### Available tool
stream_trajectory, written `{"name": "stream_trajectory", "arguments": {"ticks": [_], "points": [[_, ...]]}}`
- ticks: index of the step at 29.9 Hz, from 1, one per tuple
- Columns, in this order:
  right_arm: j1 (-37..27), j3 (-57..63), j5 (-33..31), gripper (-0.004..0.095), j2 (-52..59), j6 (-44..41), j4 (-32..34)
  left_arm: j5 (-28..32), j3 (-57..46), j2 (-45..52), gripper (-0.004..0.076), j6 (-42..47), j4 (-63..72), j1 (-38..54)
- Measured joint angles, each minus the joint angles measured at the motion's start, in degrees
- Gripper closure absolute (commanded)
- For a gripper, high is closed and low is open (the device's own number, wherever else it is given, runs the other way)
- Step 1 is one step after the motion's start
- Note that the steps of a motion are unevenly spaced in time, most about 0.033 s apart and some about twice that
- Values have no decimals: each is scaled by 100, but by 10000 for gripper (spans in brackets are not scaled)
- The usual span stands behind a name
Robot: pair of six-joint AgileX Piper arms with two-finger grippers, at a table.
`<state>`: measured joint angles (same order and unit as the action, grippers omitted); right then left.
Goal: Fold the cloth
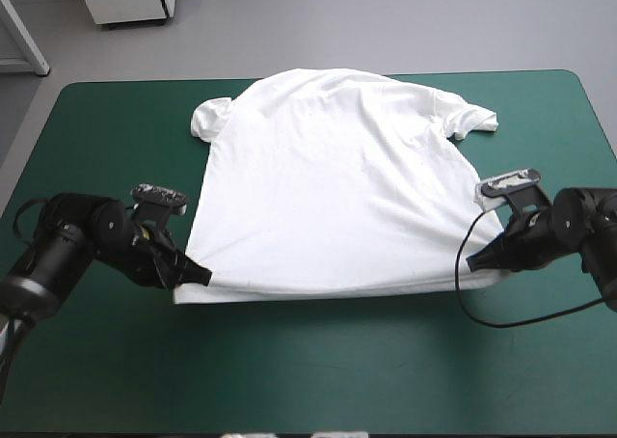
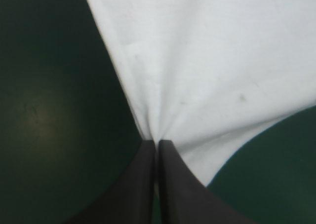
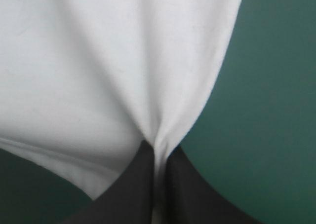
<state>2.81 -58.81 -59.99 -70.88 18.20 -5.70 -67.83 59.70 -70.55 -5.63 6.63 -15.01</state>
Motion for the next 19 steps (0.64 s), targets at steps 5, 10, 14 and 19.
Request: {"name": "stream_trajectory", "arguments": {"ticks": [5, 10, 14, 19], "points": [[11, 635, -103, 925, 615, -144, -40, 53, -751, 560, 733, 0, 0, 0], [300, 1166, -468, 925, 1117, -195, -16, 78, -1197, 644, 733, -2, 33, -12], [433, 1548, -611, 925, 1289, -296, 56, 99, -1473, 650, 733, -2, 171, -119], [446, 1836, -614, 925, 1373, -339, 119, 112, -1722, 675, 733, -2, 200, -240]]}}
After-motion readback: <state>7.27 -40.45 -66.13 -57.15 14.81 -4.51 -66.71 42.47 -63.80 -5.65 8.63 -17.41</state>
